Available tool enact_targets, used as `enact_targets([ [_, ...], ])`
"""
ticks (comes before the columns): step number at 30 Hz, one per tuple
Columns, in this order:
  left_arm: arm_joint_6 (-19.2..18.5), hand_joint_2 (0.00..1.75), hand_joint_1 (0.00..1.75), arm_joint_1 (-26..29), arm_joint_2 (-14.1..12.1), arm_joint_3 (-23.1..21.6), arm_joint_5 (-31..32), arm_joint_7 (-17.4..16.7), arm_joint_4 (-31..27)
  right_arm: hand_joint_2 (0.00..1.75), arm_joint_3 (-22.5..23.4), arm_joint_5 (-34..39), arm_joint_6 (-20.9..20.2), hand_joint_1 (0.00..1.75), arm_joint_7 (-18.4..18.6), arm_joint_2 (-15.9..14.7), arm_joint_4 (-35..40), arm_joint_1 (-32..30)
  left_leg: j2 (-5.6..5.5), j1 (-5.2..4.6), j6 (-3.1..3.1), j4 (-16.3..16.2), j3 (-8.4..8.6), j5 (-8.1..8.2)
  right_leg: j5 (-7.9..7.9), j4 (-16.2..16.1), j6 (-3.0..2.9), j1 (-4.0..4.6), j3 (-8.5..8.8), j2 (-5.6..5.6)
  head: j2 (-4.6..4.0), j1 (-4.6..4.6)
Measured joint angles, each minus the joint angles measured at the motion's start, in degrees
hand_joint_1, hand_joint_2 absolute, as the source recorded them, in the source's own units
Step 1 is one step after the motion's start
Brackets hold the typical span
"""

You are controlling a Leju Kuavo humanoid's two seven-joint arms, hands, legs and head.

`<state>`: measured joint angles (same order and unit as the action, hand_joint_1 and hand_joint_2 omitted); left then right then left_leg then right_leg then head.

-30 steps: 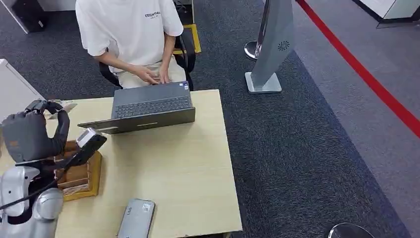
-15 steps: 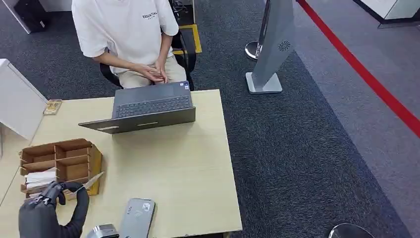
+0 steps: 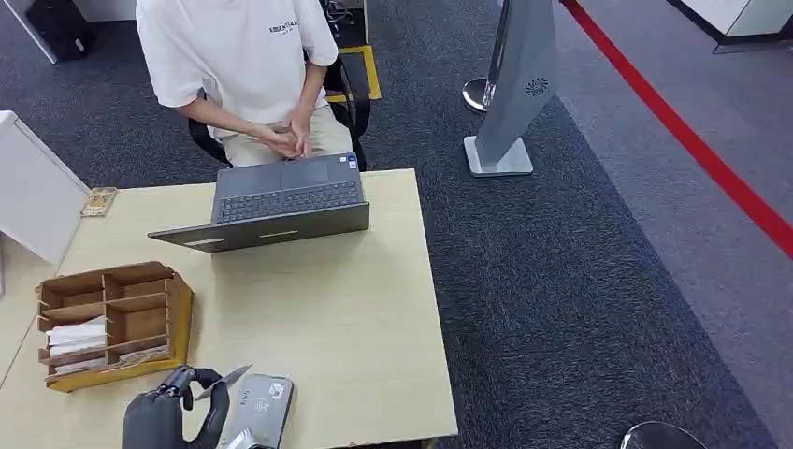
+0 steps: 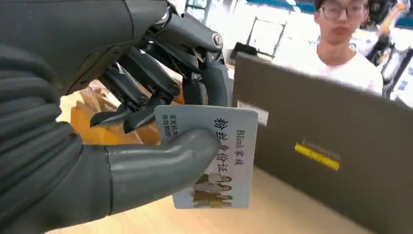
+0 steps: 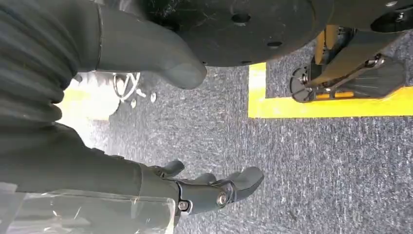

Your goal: Pass the card to the sensor for recognition and then transmit it.

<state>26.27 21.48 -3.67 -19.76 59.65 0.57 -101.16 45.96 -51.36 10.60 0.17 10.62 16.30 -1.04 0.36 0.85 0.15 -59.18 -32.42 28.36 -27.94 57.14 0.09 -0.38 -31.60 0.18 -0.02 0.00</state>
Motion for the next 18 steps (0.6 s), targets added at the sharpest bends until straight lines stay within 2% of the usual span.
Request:
enact_targets([
  [3,0.7,1.75,1.75,-0.5,-0.1,-1.1,-0.4,-0.9,2.9,1.75,0.5,-1.1,-0.2,0.00,0.0,0.1,0.2,0.0,0.00,0.00,0.00,0.0,0.00,0.00,0.00,0.0,0.00,0.00,0.00,0.00,0.00,0.00],
  [11,1.2,1.75,1.75,-0.7,-0.6,-3.1,-1.4,-8.0,7.2,1.75,3.1,-5.6,-1.2,0.00,-0.2,0.6,1.0,0.0,0.00,0.01,0.00,0.0,-0.01,0.00,0.00,0.0,0.00,0.00,0.01,0.00,0.00,0.00],
  [18,1.2,1.75,1.75,0.2,-0.6,-3.1,-1.0,-9.6,9.4,1.75,5.7,-8.5,-2.2,0.00,-0.2,1.3,2.3,-0.1,0.00,0.01,0.00,0.0,-0.02,0.00,0.00,0.0,0.00,0.00,0.00,0.00,0.00,0.02],
])
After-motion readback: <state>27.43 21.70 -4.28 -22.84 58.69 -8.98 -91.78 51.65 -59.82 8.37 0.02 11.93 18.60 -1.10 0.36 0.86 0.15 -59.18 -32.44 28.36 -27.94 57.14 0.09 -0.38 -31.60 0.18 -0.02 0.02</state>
